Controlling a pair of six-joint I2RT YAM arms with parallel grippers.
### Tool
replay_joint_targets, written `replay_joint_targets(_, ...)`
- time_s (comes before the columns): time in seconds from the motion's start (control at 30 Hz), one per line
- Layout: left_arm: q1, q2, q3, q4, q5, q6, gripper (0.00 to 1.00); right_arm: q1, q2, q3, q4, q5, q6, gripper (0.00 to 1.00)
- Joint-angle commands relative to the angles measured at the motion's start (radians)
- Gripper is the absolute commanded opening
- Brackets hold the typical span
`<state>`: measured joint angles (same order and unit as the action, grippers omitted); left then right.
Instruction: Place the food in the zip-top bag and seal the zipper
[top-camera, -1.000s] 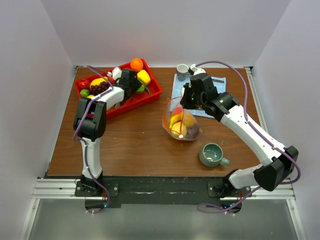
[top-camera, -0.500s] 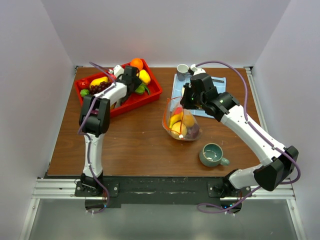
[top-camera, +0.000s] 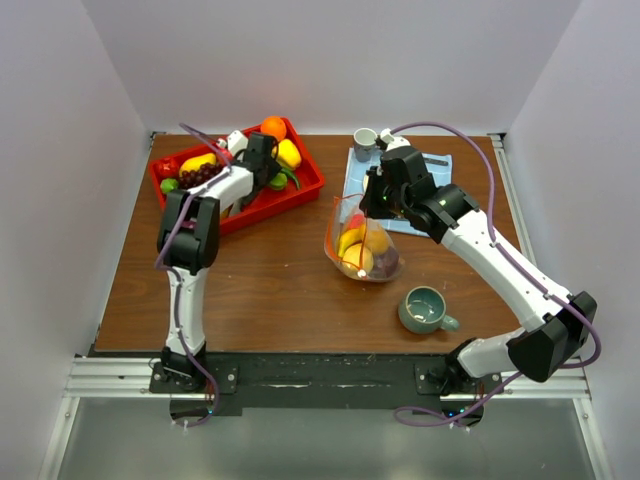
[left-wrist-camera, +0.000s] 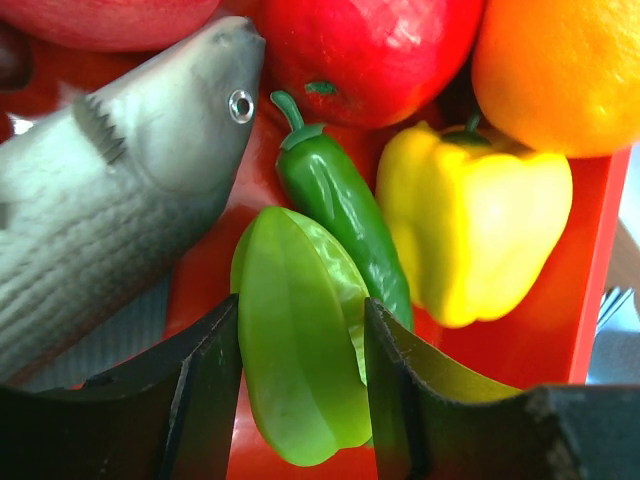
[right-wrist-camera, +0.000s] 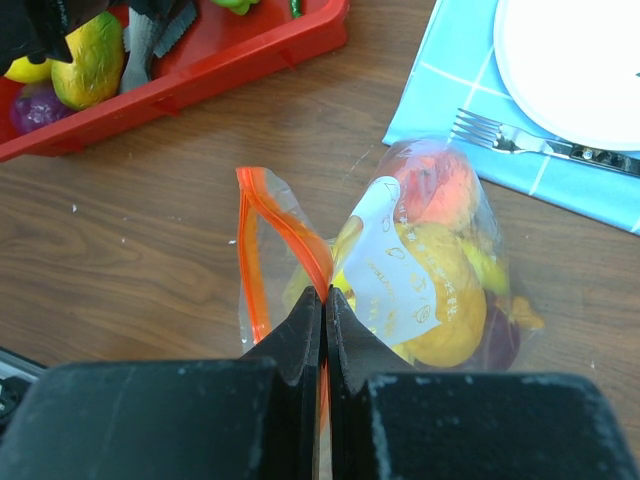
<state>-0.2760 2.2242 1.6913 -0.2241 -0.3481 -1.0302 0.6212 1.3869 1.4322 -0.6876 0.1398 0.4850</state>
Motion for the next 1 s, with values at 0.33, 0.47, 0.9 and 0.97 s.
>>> replay_joint_targets(0.33,-0.043,-0.507,-0.365,0.17,0.237,0.268,0.12,0.0,-0.014,0.062,0.014,0.02,-0.02,0.0)
replay_joint_targets(0.47,-0.071,-0.72,-0.53,0.207,0.493,0.321,0.14,0.0,-0.014,0.056,0.022,0.023,-0.011,0.0)
replay_joint_targets(0.9,-0.338,-0.971,-0.685,0.106,0.664,0.245,0.15,0.0,-0.035,0.007,0.076,0.017,0.036,0.0)
replay_joint_targets(0.97,-0.364,-0.968,-0.69,0.109,0.66,0.233,0.15,0.0,-0.04,-0.001,0.076,0.015,0.041,0.0)
